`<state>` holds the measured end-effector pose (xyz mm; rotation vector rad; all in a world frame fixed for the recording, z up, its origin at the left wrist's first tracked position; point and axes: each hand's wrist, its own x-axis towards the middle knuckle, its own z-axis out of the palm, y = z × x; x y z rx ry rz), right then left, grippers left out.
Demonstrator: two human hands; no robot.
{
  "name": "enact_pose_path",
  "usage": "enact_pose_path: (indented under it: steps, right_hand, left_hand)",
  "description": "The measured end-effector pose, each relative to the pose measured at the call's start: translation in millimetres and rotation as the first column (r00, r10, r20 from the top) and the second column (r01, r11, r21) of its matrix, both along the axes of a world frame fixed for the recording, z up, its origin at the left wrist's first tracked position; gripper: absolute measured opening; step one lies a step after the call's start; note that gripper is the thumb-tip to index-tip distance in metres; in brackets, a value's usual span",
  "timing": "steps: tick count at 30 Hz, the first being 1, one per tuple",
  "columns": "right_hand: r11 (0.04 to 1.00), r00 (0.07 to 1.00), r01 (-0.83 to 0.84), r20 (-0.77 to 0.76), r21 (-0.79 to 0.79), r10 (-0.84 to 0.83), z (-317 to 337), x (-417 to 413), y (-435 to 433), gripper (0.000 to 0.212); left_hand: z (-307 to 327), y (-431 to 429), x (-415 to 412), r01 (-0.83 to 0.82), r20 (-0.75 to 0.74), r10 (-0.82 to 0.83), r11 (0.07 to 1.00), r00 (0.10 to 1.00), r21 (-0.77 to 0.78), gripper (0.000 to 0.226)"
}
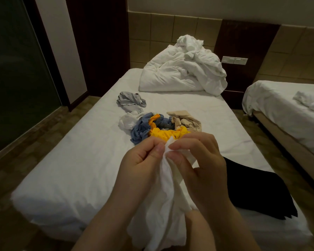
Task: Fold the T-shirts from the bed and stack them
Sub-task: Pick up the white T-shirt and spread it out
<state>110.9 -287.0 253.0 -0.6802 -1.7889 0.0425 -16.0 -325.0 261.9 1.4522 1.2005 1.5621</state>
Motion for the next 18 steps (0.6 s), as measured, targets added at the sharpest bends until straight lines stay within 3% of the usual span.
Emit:
enact_pose_path:
  steps: [9,15,18]
  right_hand:
    - [0.985,0.996,0.051,0.068,0.165,-0.063,3,-5,-5,0.008]
    - [0.995,0.995,-0.095,-0.033,-0.031,0.094,5,-7,-10,0.019]
    - [0.980,0.988,-0.155,-0.032,-0.124,0.152,4,-6,-12,0.012]
  left_hand:
    - [3,-5,-3,0.039,0.031,-0.038,0.999,0.999,-0.003,0.024]
    - [7,-9,0,0.089,0.014,-0.090,0.994,0.996,0.056,0.023]
    - [5,-10,-1,0.107,-0.009,-0.107,0.992,0.994,0.065,0.022]
